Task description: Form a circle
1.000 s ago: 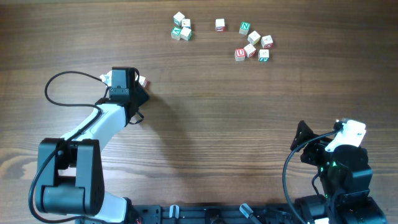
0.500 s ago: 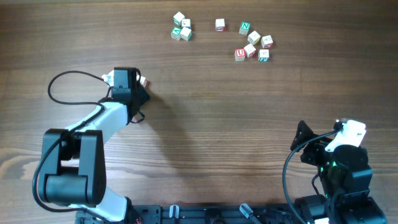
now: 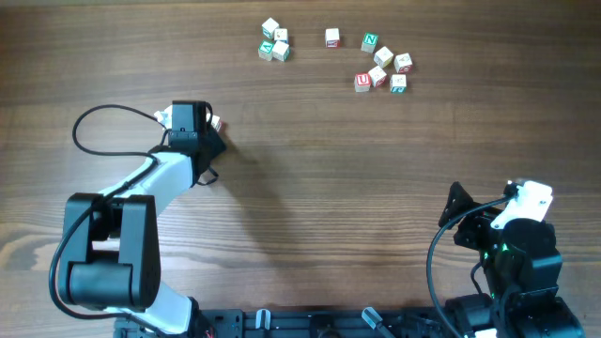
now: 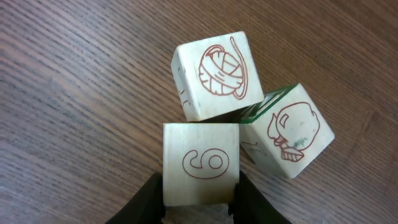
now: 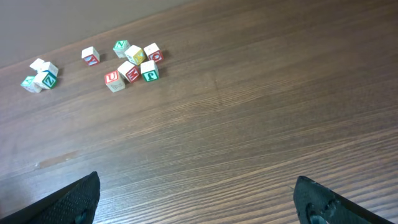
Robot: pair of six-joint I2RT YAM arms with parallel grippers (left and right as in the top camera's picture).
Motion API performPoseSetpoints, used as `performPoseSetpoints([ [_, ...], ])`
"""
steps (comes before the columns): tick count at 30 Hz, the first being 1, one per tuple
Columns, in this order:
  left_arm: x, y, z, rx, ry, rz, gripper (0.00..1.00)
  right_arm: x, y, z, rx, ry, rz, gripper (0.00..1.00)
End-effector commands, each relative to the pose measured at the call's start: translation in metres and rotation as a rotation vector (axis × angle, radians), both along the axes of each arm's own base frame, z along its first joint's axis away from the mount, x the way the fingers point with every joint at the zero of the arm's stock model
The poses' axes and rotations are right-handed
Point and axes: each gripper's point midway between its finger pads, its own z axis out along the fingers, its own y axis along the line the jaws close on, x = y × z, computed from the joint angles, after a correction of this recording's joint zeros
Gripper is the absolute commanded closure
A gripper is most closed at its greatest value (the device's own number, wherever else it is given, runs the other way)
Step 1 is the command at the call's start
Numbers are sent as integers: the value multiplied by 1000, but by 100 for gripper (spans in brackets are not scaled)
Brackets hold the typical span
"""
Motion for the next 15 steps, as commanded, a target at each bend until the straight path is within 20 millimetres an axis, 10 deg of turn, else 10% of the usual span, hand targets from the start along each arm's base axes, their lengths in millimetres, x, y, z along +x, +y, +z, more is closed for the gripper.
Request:
performPoseSetpoints([
  [1, -27, 4, -23, 15, 123, 4, 70, 1, 1, -2, -6, 7, 11, 0],
  [7, -54, 6, -32, 79, 254, -116, 65, 1, 1, -2, -6, 6, 12, 0],
  [15, -41, 6, -28, 194, 227, -357, 70, 1, 1, -2, -6, 7, 12, 0],
])
